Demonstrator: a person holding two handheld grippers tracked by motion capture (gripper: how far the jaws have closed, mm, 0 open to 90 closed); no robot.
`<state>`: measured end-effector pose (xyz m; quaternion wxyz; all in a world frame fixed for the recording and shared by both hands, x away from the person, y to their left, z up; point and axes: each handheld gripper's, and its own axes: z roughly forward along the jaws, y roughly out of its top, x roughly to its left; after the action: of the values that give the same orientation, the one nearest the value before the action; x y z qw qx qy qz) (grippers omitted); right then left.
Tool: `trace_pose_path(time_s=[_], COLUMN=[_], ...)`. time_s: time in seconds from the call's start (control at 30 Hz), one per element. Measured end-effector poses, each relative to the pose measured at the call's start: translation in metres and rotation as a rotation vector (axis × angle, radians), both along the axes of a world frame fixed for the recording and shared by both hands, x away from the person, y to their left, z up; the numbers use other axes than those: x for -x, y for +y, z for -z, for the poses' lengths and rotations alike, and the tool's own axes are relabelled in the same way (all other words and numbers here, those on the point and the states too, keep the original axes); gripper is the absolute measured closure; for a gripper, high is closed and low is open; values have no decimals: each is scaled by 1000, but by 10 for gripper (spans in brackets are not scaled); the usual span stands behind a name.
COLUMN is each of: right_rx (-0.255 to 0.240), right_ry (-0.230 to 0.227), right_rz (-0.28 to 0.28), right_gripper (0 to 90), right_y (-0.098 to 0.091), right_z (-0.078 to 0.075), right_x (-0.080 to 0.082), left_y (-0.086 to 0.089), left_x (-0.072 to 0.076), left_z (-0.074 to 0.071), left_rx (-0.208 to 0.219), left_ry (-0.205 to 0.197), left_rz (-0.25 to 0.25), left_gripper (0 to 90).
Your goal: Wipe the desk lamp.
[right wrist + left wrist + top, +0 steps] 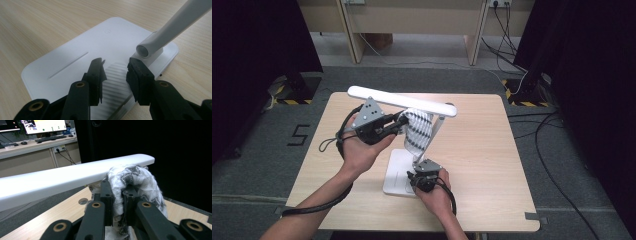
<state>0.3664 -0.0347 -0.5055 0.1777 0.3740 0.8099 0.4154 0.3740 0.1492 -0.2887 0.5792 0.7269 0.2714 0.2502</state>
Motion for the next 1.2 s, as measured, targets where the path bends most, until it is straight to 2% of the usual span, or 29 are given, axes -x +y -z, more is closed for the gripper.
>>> trace_pose_path(time_s=[0.4, 0.43, 0.47, 0.67, 0.7, 0.77, 0.97, 1.07, 1.2], right_rx=[3, 3, 0, 1, -1, -2, -1, -3, -3], right_ry=[-1, -1, 4, -1, 3, 1, -3, -4, -3], right_rz=[-2, -1, 3, -2, 1, 2, 0, 1, 1], right_gripper=[645, 644, 645, 645, 645, 645, 646, 648, 654], right_y=[0, 0, 0, 0, 0, 0, 0, 1, 0], right_z=[0, 0, 0, 0, 0, 0, 0, 0, 0], right_x=[0, 0, 0, 0, 0, 0, 0, -1, -1], left_y=[29, 31, 33, 44, 47, 51, 64, 72, 83], left_x=[3, 2, 3, 3, 2, 3, 1, 1, -1], left_z=[-1, -2, -2, -2, -2, -2, -5, -6, -7], left_rx=[19, 20, 24, 36, 34, 40, 41, 47, 46], left_ry=[-16, -28, -16, -21, -34, -21, -39, -29, -46], left_rz=[-57, -61, -66, -92, -96, -107, -133, -157, -181], left_gripper=[814, 814, 814, 814, 814, 814, 814, 813, 813])
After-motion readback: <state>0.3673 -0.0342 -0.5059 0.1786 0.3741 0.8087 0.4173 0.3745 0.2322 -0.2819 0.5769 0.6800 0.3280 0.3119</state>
